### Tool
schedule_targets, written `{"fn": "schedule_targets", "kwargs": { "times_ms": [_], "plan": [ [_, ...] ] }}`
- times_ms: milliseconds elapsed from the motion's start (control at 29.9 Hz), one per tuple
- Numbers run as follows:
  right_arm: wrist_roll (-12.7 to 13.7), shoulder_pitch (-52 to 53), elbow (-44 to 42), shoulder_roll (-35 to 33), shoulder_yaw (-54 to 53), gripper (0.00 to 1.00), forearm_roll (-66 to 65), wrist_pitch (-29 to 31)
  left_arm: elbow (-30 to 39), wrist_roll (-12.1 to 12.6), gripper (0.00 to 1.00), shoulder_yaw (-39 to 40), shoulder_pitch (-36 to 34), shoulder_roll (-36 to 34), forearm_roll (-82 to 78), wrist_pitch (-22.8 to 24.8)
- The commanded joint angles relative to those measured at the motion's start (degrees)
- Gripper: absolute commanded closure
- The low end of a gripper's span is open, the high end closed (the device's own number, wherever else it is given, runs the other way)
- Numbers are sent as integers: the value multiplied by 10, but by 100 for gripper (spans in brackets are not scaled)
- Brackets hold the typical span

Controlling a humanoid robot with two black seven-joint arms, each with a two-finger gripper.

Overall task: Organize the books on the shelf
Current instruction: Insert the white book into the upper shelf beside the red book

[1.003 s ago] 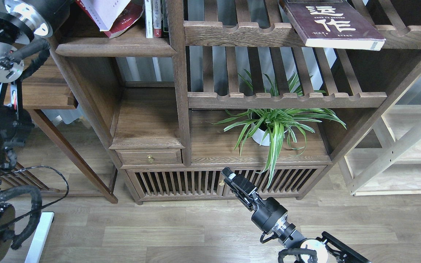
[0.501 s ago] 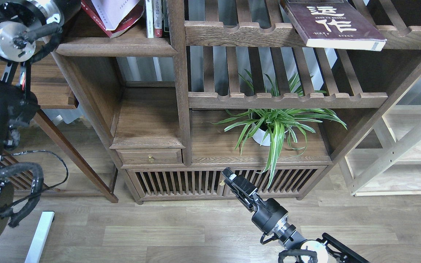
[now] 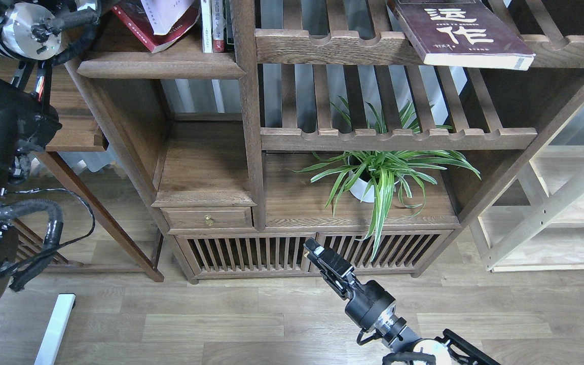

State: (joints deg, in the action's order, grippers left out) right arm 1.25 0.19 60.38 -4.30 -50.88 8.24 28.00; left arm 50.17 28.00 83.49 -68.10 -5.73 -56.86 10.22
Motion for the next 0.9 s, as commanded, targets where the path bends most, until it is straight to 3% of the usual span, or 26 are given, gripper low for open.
{"fn": "schedule_targets", "kwargs": {
  "times_ms": [0,301,401,602,769,869],
  "plan": [
    [2,0,0,5,0,41,-2,0,-5,0,100,0,-1,-2,0,-1],
    [6,-7,1,6,0,41,-5,0,-30,0,98,-3,-21,-2,3,0],
    [9,-7,2,6,0,41,-5,0,-31,0,86,-11,-21,-5,5,0],
    [10,-8,3,5,1,41,-5,0,-32,0,76,-25,-19,-17,10,1],
    [14,-12,3,7,2,41,-9,0,-32,0,57,-26,-20,-18,9,1],
    [14,-15,3,9,2,41,-13,0,-32,0,52,-26,-19,-19,10,1]
  ]
}}
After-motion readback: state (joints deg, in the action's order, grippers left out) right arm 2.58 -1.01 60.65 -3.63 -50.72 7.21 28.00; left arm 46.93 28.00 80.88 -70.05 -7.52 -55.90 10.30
